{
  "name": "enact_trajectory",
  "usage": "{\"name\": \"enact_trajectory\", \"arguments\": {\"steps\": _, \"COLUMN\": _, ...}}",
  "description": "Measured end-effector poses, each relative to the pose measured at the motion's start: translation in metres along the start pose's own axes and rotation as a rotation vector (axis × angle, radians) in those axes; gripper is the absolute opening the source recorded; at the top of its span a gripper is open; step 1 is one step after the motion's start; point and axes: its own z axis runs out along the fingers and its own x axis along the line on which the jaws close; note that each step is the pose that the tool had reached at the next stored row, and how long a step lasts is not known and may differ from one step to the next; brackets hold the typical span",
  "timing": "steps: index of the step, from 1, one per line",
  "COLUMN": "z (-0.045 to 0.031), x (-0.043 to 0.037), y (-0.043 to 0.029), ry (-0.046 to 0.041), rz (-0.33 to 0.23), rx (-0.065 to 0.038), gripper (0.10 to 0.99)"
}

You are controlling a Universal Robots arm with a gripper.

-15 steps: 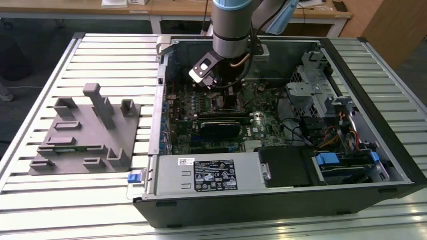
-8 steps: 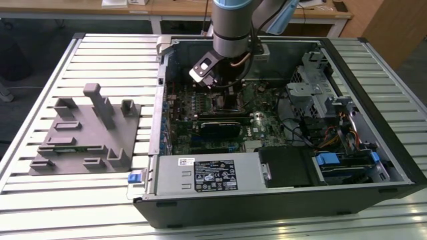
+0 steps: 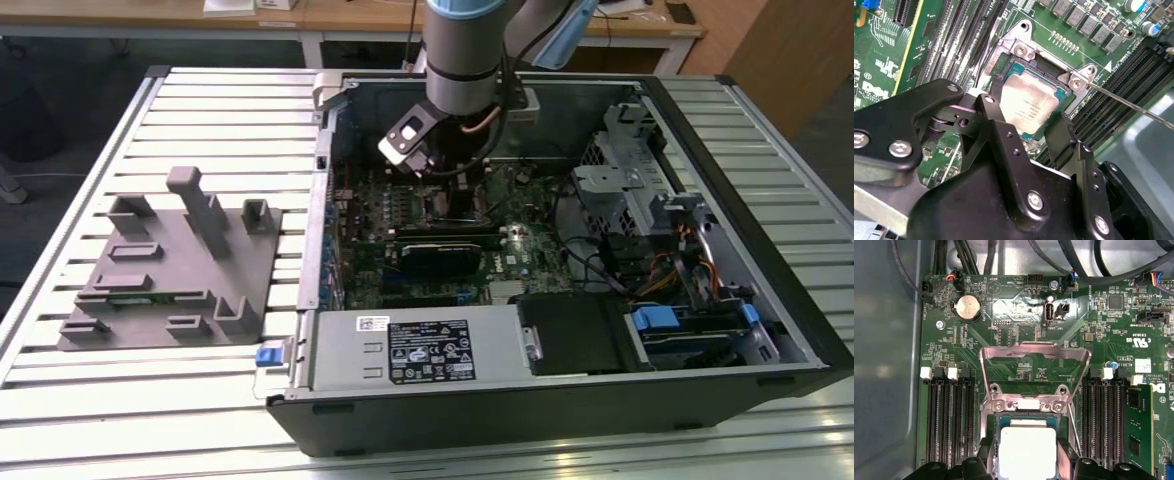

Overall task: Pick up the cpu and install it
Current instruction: 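Place the cpu into insertion slot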

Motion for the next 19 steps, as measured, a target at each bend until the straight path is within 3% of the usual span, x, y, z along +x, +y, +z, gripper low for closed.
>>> {"name": "enact_trajectory", "arguments": {"steps": 7, "z": -0.0011, "x": 0.0000, "y": 0.0001, "ry": -0.0023, "rz": 0.000, "rx": 0.000, "gripper": 0.612}}
{"name": "enact_trajectory", "arguments": {"steps": 15, "z": -0.0134, "x": 0.0002, "y": 0.0007, "ry": -0.0029, "rz": 0.000, "rx": 0.000, "gripper": 0.600}}
{"name": "enact_trajectory", "arguments": {"steps": 17, "z": -0.0165, "x": 0.0003, "y": 0.0009, "ry": -0.0031, "rz": 0.000, "rx": 0.000, "gripper": 0.475}}
{"name": "enact_trajectory", "arguments": {"steps": 18, "z": -0.0178, "x": 0.0003, "y": 0.0010, "ry": -0.0031, "rz": 0.000, "rx": 0.000, "gripper": 0.475}}
{"name": "enact_trajectory", "arguments": {"steps": 19, "z": -0.0187, "x": 0.0003, "y": 0.0011, "ry": -0.0031, "rz": 0.000, "rx": 0.001, "gripper": 0.420}}
